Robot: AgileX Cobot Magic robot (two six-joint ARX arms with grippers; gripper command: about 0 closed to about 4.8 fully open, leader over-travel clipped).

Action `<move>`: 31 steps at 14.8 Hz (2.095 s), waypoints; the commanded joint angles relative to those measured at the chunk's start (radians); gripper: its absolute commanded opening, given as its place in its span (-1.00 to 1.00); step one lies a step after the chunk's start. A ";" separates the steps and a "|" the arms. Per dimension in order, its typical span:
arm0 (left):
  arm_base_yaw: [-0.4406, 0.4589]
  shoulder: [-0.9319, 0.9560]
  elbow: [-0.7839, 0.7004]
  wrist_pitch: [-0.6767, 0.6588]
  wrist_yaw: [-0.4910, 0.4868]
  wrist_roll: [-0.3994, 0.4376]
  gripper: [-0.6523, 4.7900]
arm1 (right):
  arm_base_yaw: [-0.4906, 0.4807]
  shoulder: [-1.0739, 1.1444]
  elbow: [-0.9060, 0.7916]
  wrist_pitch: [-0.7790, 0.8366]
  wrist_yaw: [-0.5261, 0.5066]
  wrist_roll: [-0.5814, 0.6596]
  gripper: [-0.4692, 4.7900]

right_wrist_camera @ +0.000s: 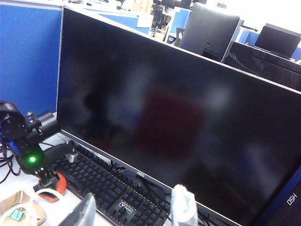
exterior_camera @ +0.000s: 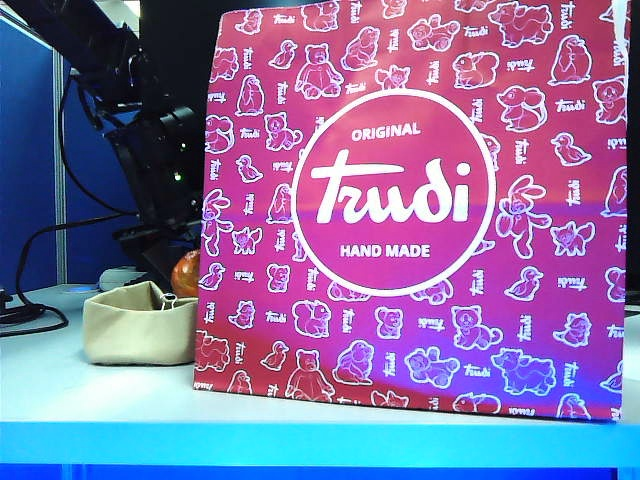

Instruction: Open the paper bag and put two oranges into the paper bag.

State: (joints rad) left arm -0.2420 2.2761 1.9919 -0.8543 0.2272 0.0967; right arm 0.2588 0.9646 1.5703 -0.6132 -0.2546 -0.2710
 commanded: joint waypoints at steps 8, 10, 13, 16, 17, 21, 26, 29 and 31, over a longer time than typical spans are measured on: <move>-0.033 -0.586 0.094 -0.123 0.158 0.002 -0.78 | 0.000 -0.003 0.003 -0.183 0.010 0.008 -0.01; -0.064 -0.637 0.180 -0.212 0.296 -0.005 -0.78 | 0.000 -0.003 0.003 -0.340 0.009 0.010 0.07; -0.167 -0.635 0.220 -0.302 0.306 0.009 -0.78 | 0.000 -0.003 -0.023 -0.473 -0.289 0.072 0.07; -0.214 -0.602 0.220 -0.345 0.238 0.027 -0.78 | 0.001 -0.002 -0.133 -0.338 -0.402 0.143 0.07; -0.214 -0.599 0.220 -0.358 0.204 0.028 -0.78 | 0.005 0.005 -0.178 -0.293 -0.421 0.170 0.07; -0.214 -0.592 0.220 -0.380 0.203 0.028 -0.78 | 0.007 0.093 -0.286 -0.168 -0.544 0.201 0.07; -0.214 -0.591 0.220 -0.414 0.203 0.046 -0.78 | 0.006 0.130 -0.287 -0.129 -0.496 0.183 0.07; -0.214 -0.591 0.220 -0.425 0.204 0.046 -0.78 | 0.007 0.169 -0.288 -0.115 -0.480 0.181 0.07; -0.214 -0.591 0.220 -0.449 0.206 0.047 -0.78 | 0.007 0.207 -0.288 -0.111 -0.480 0.173 0.07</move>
State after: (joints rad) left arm -0.4561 1.6894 2.2086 -1.2953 0.4263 0.1387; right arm 0.2653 1.1645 1.2785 -0.7452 -0.7330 -0.0879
